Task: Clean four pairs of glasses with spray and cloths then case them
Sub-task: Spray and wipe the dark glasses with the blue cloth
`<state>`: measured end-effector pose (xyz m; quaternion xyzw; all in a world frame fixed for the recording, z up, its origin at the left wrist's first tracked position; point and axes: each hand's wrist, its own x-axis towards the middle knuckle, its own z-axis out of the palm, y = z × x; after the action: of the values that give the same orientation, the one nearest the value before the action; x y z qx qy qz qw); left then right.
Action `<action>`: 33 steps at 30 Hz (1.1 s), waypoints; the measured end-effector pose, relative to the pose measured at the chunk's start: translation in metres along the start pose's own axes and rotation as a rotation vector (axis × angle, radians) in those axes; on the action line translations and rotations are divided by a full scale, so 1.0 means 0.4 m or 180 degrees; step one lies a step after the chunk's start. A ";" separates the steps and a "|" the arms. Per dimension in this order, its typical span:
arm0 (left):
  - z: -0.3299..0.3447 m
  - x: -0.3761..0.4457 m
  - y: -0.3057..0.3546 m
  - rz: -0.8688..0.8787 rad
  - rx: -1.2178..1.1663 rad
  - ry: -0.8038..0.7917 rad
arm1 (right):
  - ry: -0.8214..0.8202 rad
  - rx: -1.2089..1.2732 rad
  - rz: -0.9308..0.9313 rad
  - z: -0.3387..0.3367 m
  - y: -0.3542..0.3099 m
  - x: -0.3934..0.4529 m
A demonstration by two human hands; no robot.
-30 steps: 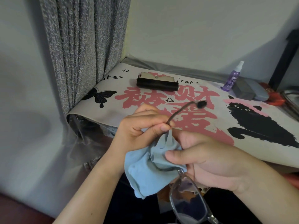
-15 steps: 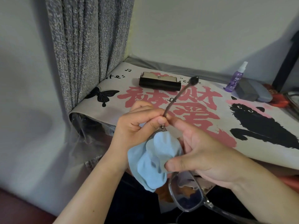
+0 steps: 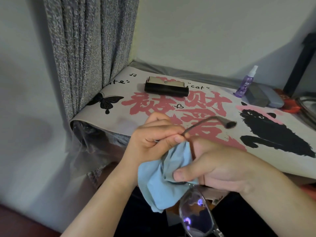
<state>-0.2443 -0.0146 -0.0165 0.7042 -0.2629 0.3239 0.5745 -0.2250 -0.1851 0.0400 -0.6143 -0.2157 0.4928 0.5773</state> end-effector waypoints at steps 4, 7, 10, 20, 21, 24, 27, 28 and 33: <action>0.011 -0.005 -0.009 -0.0074 0.0121 0.0108 | 0.0527 -0.0327 -0.0104 0.014 -0.011 0.014; 0.013 -0.008 -0.011 -0.0139 0.0205 0.0157 | 0.0891 -0.0149 -0.0360 0.021 -0.009 0.019; 0.009 -0.007 -0.005 -0.0278 0.0135 0.0083 | 0.1315 -0.0126 -0.0579 0.015 -0.001 0.026; -0.016 0.001 0.015 -0.0538 -0.0141 0.0200 | 0.1530 0.0001 -0.0810 0.009 0.020 -0.008; -0.015 0.000 0.019 -0.0466 -0.0131 0.0260 | 0.1365 -0.0051 -0.0692 0.010 0.013 -0.021; -0.017 -0.002 0.029 -0.0404 -0.0201 0.0286 | 0.0711 -0.0111 -0.0287 0.009 -0.003 -0.048; -0.014 -0.004 0.028 -0.0336 -0.0265 0.0089 | 0.0583 -0.0512 -0.0027 -0.001 -0.016 -0.040; -0.013 -0.004 0.025 -0.0333 -0.0296 0.0014 | 0.0639 -0.0642 0.0017 0.000 -0.018 -0.031; -0.007 -0.010 0.012 -0.0432 -0.0274 -0.0095 | 0.0878 -0.0783 -0.0114 0.042 -0.023 0.009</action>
<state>-0.2509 -0.0128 -0.0159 0.6998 -0.2367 0.2621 0.6209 -0.2352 -0.1716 0.0499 -0.7381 -0.2040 0.3634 0.5306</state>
